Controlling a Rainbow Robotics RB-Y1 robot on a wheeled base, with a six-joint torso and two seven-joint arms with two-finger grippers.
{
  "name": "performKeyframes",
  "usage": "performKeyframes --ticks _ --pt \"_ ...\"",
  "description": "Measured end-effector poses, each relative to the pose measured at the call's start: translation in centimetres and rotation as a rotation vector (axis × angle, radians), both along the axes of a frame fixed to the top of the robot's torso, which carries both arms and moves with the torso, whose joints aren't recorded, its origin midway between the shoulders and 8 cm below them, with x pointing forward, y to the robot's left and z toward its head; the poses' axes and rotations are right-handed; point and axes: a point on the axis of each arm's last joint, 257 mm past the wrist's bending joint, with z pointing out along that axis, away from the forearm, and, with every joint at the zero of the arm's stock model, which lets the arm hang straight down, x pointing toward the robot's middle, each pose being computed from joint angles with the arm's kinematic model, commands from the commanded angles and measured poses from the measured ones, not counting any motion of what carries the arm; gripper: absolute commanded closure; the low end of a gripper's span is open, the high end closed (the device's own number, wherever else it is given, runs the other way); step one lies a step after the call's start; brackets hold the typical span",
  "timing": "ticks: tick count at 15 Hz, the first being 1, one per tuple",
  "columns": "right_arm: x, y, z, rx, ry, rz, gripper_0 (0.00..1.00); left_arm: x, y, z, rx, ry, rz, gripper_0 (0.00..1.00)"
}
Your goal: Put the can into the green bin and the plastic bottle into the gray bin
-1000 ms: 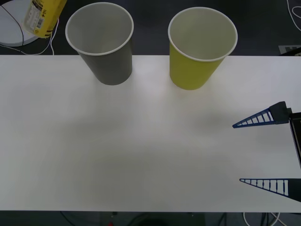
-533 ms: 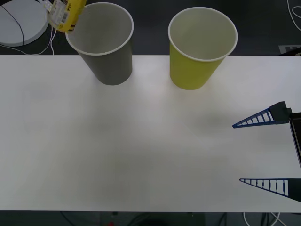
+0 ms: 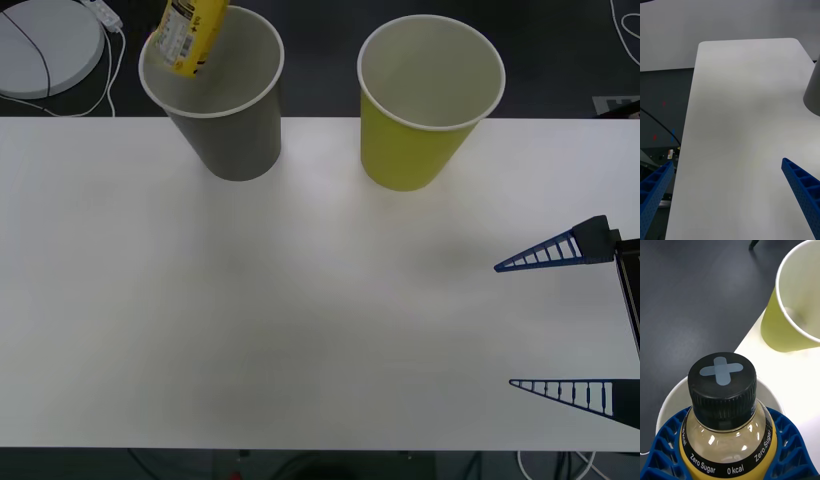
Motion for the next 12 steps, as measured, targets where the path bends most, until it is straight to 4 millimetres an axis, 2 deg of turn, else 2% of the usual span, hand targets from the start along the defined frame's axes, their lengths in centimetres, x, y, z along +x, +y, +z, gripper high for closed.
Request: performKeyframes --ticks 3,4,5,12 --pt "0.00 0.00 0.00 0.000 0.000 0.000 0.00 0.03 -0.16 -0.09 0.003 0.000 0.001 1.00" --pt "0.00 0.00 0.00 0.000 0.000 0.000 0.00 0.03 -0.17 -0.06 0.004 0.000 0.001 0.88" --pt "0.00 0.00 0.00 0.000 0.000 0.000 0.00 0.03 -0.13 -0.10 0.005 0.000 0.001 0.00" --pt "0.00 0.00 0.00 0.000 0.000 0.000 0.00 0.04 -0.13 -0.03 0.000 -0.001 0.001 0.00"
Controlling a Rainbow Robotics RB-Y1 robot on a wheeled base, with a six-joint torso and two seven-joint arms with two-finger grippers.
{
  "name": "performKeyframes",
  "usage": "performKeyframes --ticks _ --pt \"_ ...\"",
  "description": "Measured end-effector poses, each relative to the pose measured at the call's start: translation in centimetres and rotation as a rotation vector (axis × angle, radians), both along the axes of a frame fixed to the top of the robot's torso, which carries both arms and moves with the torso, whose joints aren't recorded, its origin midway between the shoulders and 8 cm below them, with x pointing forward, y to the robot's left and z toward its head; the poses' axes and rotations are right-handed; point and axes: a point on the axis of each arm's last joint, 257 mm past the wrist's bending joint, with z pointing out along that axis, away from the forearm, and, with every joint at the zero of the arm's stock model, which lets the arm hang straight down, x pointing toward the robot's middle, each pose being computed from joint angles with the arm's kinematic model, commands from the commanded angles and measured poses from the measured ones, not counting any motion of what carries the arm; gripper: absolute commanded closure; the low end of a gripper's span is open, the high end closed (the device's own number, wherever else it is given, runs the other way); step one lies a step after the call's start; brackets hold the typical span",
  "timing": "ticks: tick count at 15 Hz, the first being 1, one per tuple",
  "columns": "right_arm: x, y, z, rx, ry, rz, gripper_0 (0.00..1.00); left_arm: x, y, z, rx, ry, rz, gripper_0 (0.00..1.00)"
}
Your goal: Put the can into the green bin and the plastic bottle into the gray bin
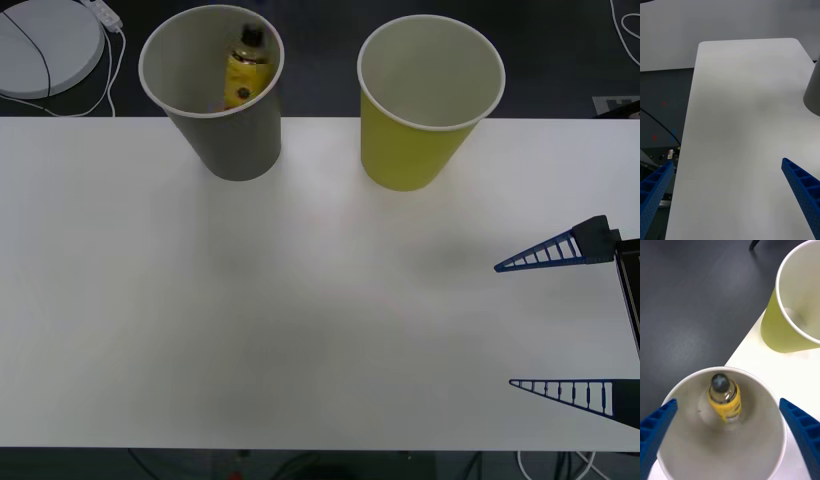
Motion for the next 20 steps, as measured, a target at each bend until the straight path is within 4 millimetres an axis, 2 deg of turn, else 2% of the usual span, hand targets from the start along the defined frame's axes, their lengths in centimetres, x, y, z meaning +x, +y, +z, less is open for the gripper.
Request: performKeyframes --ticks 11,17,20 --pt "0.0 0.0 0.0 0.000 0.000 0.000 0.00 -0.1 0.7 0.5 -0.017 -0.002 -0.001 0.00" --pt "0.0 0.0 0.0 0.000 0.000 0.000 0.00 -2.1 4.1 0.1 0.003 -0.003 -0.062 0.00" --pt "0.0 0.0 0.0 0.000 0.000 0.000 0.00 -3.6 6.8 -0.8 0.025 -0.010 -0.098 0.00"
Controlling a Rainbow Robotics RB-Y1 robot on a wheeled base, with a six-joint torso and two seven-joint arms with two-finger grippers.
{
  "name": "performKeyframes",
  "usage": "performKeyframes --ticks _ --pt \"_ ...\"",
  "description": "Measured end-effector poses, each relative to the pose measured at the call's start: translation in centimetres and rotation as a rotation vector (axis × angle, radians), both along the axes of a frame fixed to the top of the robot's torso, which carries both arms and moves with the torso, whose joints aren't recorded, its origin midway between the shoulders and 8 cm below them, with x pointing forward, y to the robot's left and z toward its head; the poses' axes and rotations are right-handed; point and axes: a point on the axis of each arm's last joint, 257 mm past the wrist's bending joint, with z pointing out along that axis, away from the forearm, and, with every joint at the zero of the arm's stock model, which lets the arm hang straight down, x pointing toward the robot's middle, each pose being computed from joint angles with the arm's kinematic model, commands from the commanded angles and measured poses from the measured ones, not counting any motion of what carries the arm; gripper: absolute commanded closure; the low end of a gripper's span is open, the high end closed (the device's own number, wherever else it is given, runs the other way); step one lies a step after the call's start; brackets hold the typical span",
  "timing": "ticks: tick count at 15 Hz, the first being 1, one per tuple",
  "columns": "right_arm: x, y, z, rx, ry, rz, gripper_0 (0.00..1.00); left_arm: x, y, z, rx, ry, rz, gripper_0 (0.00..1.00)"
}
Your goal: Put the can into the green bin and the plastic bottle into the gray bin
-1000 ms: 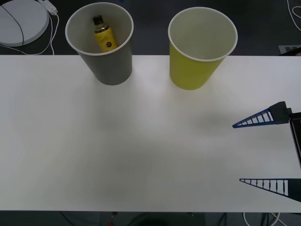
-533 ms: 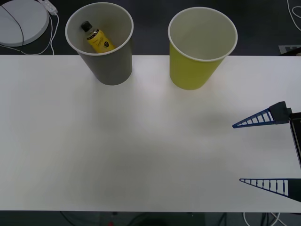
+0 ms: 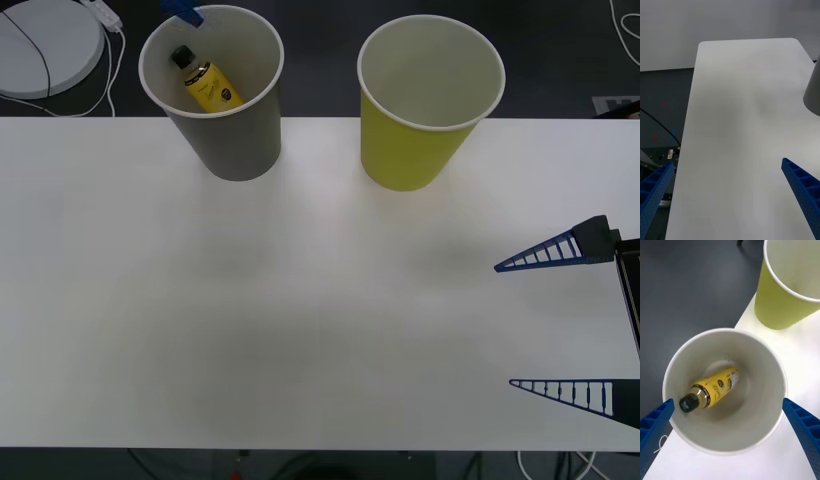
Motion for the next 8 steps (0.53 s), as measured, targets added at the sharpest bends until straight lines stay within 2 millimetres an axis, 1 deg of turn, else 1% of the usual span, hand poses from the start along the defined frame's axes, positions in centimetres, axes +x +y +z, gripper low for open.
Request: performKeyframes --ticks 5,8 --pt "0.0 0.0 0.0 0.000 0.000 0.000 0.00 -2.5 5.9 -1.4 0.006 -0.004 -0.059 0.00" --pt "0.0 0.0 0.0 0.000 0.000 0.000 0.00 -3.9 9.0 -2.6 -0.018 0.002 -0.087 0.00"
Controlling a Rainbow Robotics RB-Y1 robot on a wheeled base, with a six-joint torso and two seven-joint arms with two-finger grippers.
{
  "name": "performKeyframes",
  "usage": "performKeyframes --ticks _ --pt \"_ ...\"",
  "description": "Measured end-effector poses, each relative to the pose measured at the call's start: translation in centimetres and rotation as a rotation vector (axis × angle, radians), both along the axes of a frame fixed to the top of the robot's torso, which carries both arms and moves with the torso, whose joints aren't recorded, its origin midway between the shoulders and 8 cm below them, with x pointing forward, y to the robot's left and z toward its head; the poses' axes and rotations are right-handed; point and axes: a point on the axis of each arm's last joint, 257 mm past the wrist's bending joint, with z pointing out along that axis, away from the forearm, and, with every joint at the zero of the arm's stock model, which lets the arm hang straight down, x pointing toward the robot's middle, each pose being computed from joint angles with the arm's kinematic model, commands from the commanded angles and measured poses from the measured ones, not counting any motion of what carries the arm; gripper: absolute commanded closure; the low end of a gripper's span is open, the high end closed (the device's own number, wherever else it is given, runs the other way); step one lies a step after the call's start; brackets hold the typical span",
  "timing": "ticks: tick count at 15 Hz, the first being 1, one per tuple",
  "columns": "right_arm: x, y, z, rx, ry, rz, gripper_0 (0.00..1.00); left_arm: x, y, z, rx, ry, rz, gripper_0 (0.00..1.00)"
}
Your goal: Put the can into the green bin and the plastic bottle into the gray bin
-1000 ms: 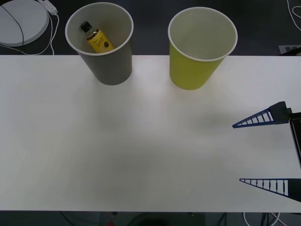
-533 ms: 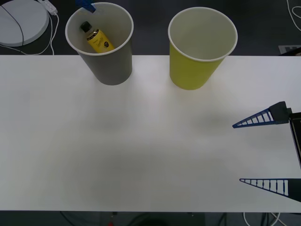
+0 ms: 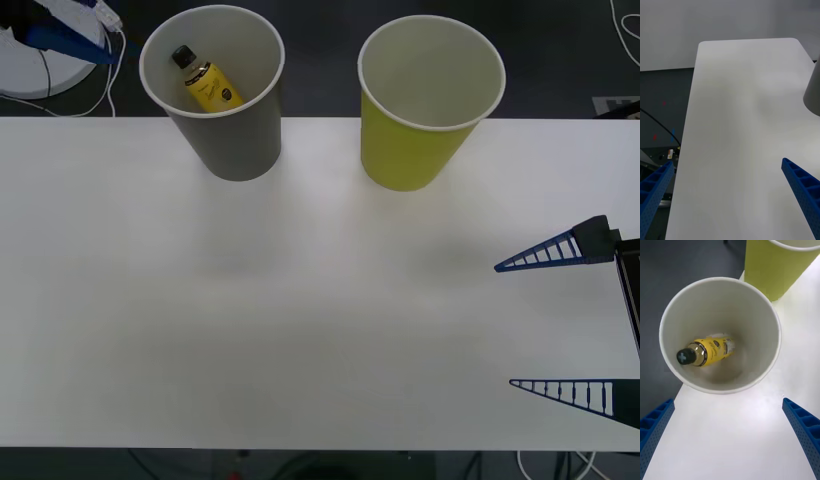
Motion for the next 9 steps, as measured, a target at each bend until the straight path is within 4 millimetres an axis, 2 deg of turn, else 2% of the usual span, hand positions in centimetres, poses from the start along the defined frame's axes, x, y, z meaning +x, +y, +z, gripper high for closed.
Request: performKeyframes --ticks 4,6,9 --pt "0.0 0.0 0.0 0.000 0.000 0.000 0.00 -2.4 2.9 -2.3 -0.054 0.019 -0.049 0.00" --pt "0.0 0.0 0.0 0.000 0.000 0.000 0.00 -3.8 3.3 -3.3 -0.076 0.022 -0.081 0.00" --pt "0.0 0.0 0.0 0.000 0.000 0.000 0.00 -5.9 2.7 -4.7 -0.135 0.036 -0.116 0.00"
